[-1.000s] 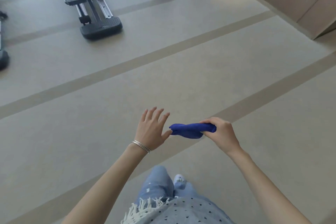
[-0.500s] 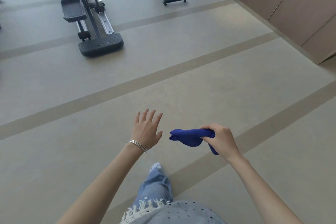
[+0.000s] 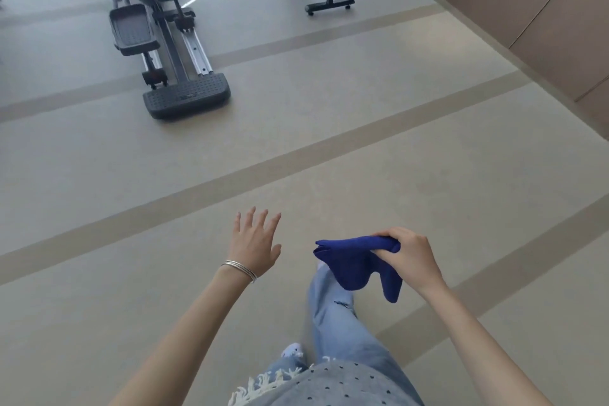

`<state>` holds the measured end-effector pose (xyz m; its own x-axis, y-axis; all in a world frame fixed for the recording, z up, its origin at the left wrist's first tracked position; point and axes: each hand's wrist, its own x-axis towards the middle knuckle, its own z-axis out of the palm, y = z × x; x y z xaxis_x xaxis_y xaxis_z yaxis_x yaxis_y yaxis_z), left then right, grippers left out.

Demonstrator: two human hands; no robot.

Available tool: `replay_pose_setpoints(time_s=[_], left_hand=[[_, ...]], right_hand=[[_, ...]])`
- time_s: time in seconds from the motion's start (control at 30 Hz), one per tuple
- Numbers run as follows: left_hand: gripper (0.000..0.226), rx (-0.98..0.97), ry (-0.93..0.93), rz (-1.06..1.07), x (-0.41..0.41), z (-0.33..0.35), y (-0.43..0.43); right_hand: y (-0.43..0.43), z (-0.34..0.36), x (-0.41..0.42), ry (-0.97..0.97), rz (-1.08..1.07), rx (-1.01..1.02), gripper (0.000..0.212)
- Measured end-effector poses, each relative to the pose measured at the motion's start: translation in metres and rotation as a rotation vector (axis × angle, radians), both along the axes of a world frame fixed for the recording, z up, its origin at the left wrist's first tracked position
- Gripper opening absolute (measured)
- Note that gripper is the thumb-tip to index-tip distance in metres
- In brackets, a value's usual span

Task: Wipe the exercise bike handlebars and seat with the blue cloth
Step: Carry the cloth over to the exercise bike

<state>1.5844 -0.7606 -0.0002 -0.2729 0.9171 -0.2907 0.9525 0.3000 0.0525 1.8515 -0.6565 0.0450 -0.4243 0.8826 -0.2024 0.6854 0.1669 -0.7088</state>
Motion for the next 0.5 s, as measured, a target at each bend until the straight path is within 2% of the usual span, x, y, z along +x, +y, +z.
replay_pose_setpoints(time_s=[0.2, 0.5], left_hand=[[0.064, -0.014, 0.019, 0.064, -0.043, -0.002, 0.086], [0.065, 0.044, 0.045, 0.069, -0.093, 0.024, 0.263]], right_hand=[[0.114, -0.005, -0.049, 0.036, 0.06, 0.02, 0.022], [0.298, 0.023, -0.122, 0.117, 0.08, 0.094, 0.018]])
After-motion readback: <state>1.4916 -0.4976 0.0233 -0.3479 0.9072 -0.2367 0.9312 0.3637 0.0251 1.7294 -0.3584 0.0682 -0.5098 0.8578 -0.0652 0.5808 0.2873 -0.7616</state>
